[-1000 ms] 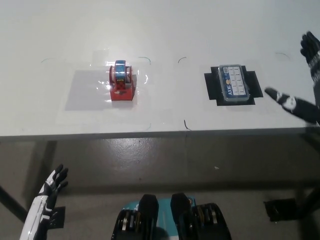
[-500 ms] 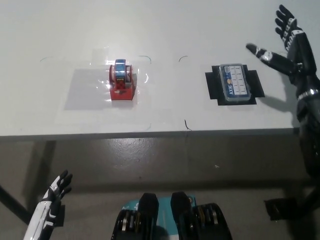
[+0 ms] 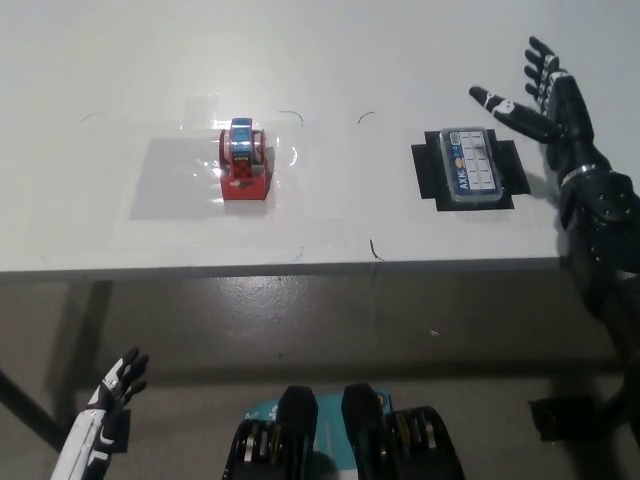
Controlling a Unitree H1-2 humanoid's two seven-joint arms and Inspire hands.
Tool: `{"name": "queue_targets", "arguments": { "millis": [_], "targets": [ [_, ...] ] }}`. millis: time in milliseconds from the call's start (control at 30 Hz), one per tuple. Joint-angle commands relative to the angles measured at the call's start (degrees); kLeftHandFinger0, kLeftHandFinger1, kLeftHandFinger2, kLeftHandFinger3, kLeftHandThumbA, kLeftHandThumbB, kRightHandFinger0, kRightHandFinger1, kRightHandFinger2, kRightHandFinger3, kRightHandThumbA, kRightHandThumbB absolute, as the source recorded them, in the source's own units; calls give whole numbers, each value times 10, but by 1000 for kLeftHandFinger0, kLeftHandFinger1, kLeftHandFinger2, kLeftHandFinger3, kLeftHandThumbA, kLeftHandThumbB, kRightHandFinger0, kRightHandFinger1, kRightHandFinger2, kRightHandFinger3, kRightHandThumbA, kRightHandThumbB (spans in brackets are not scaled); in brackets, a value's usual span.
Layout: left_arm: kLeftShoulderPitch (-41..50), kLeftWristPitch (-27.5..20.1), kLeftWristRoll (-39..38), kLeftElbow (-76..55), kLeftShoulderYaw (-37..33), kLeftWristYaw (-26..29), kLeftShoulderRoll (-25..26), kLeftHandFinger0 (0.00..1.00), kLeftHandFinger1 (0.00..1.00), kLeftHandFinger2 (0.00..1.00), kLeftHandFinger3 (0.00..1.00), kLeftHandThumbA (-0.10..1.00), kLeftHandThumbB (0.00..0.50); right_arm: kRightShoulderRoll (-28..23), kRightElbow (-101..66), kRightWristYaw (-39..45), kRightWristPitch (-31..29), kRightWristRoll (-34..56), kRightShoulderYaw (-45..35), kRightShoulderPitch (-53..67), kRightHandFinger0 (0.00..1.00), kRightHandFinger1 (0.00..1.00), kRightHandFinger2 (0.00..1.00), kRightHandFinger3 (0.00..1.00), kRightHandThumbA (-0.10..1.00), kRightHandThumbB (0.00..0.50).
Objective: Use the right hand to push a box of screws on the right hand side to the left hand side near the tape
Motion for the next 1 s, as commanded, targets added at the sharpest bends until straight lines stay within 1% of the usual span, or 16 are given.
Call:
{"name": "queue_targets", "arguments": {
  "millis": [0, 67, 200, 233, 267, 300, 333, 367, 433, 467, 533, 567, 733, 767, 800, 967],
  "targets": [
    [-4, -23, 2, -21, 2, 0, 9, 1000, 1000, 1000, 1000, 1000, 268, -1, 27, -11, -35, 12, -10, -36, 1000, 1000, 1000, 1000, 1000, 319],
    [-7, -23, -2, -21, 1, -4, 11, 1000, 1000, 1000, 1000, 1000, 263, 2, 38, -9, -19, 22, -19, -30, 1000, 1000, 1000, 1000, 1000, 334],
    [-8, -23, -5, -24, 0, -5, 11, 1000, 1000, 1000, 1000, 1000, 261, 5, 49, 9, -7, 32, -32, -20, 1000, 1000, 1000, 1000, 1000, 289],
    [-9, -23, -1, -23, 0, -3, 12, 1000, 1000, 1000, 1000, 1000, 255, 7, 52, 13, -7, 38, -38, -16, 1000, 1000, 1000, 1000, 1000, 298],
    [-8, -23, -1, -24, 0, -3, 12, 1000, 1000, 1000, 1000, 1000, 252, 9, 53, 22, -3, 47, -47, -12, 1000, 1000, 1000, 1000, 1000, 286],
    [-8, -23, -5, -25, -1, -5, 12, 1000, 1000, 1000, 1000, 1000, 239, 11, 54, 24, -3, 52, -53, -7, 1000, 1000, 1000, 1000, 1000, 284],
    [-8, -23, -7, -25, 0, -5, 11, 1000, 1000, 1000, 1000, 1000, 245, 13, 56, 23, -1, 51, -54, -4, 1000, 1000, 1000, 1000, 1000, 295],
    [-9, -23, -7, -24, 0, -5, 11, 1000, 1000, 1000, 1000, 1000, 245, 14, 57, 23, 0, 47, -53, -1, 1000, 1000, 1000, 1000, 1000, 290],
    [-8, -23, -9, -24, 0, -7, 12, 1000, 1000, 1000, 1000, 1000, 241, 17, 55, 17, -1, 40, -48, 8, 1000, 1000, 1000, 1000, 1000, 299],
    [-9, -23, -9, -24, 0, -8, 12, 1000, 1000, 1000, 1000, 1000, 234, 19, 54, 18, -3, 39, -47, 14, 1000, 1000, 1000, 1000, 1000, 274],
    [-10, -23, -14, -25, 1, -12, 12, 1000, 1000, 1000, 1000, 1000, 240, 22, 53, 15, -4, 38, -45, 20, 1000, 1000, 1000, 1000, 1000, 262],
    [-9, -23, -12, -26, 2, -9, 10, 1000, 1000, 1000, 1000, 1000, 250, 25, 53, 20, -5, 43, -49, 22, 1000, 1000, 1000, 1000, 1000, 274],
    [-12, -23, -11, -28, 0, -9, 9, 1000, 1000, 1000, 1000, 1000, 236, 34, 54, 16, -7, 38, -42, 28, 1000, 1000, 1000, 1000, 1000, 304],
    [-14, -23, -8, -27, 0, -8, 8, 1000, 1000, 1000, 1000, 1000, 246, 35, 55, 16, -7, 37, -41, 29, 1000, 1000, 1000, 1000, 1000, 312],
    [-14, -23, -6, -28, 0, -6, 8, 1000, 1000, 1000, 1000, 1000, 249, 37, 55, 16, -7, 36, -39, 30, 1000, 1000, 1000, 1000, 1000, 311],
    [-13, -23, -21, -32, 0, -13, 10, 1000, 1000, 1000, 1000, 1000, 217, 50, 55, 25, -3, 33, -34, 30, 1000, 1000, 1000, 1000, 1000, 305]
  ]
}}
